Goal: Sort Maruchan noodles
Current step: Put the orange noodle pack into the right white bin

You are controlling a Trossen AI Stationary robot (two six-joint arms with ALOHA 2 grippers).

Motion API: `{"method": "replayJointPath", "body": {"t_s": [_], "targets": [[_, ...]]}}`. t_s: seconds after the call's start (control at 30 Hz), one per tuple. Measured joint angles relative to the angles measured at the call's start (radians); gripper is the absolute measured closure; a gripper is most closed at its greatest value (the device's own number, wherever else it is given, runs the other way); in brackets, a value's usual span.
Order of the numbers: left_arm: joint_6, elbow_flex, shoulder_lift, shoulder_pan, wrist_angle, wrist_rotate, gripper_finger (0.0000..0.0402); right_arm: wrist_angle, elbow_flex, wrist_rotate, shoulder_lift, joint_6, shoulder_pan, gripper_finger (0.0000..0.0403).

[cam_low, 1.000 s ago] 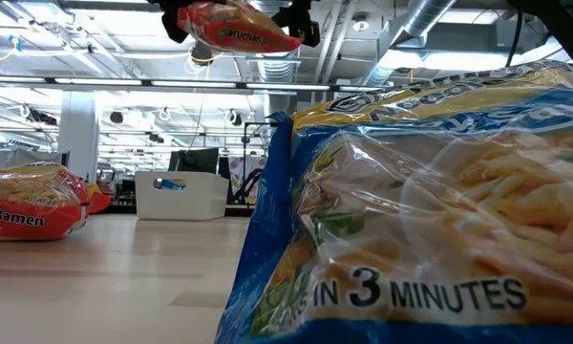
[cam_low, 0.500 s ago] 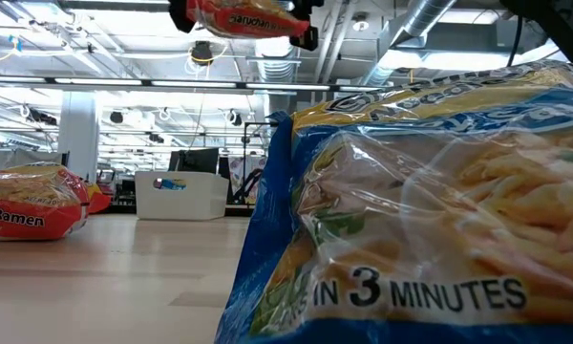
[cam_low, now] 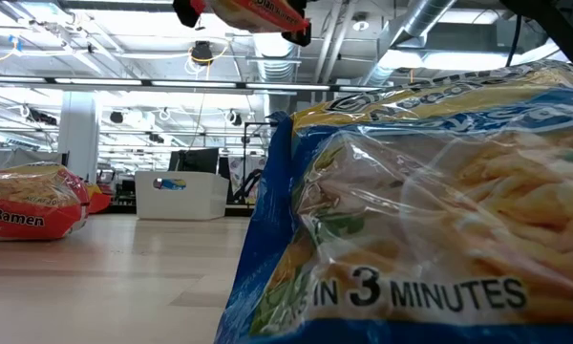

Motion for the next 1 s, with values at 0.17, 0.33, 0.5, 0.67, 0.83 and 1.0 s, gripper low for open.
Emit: {"method": "replayJointPath", "body": {"t_s": [0.17,0.33,0.5,0.67,0.83,1.0], "targets": [[-0.004,0.000,0.000,0.000,-0.019,-0.003,0.0401,0.002,0.000,0.013,-0.003,0.032,-0.026,0.0158],[-0.003,0.000,0.000,0.000,-0.014,-0.001,0.0401,0.003,0.000,0.003,-0.008,0.055,-0.069,0.0158],[0.015,0.000,0.000,0.000,-0.013,0.001,0.0401,0.007,0.000,-0.080,-0.002,0.070,-0.079,0.0159],[0.027,0.000,0.000,0.000,-0.012,0.002,0.0401,0.016,0.000,-0.095,0.001,0.052,-0.059,0.0159],[0.041,0.000,0.000,-0.001,-0.011,0.001,0.0401,0.017,0.000,-0.092,0.001,0.043,-0.039,0.0159],[0.049,0.000,0.000,-0.001,0.011,-0.004,0.0401,0.022,0.000,-0.027,0.001,0.043,-0.021,0.0159]]}}
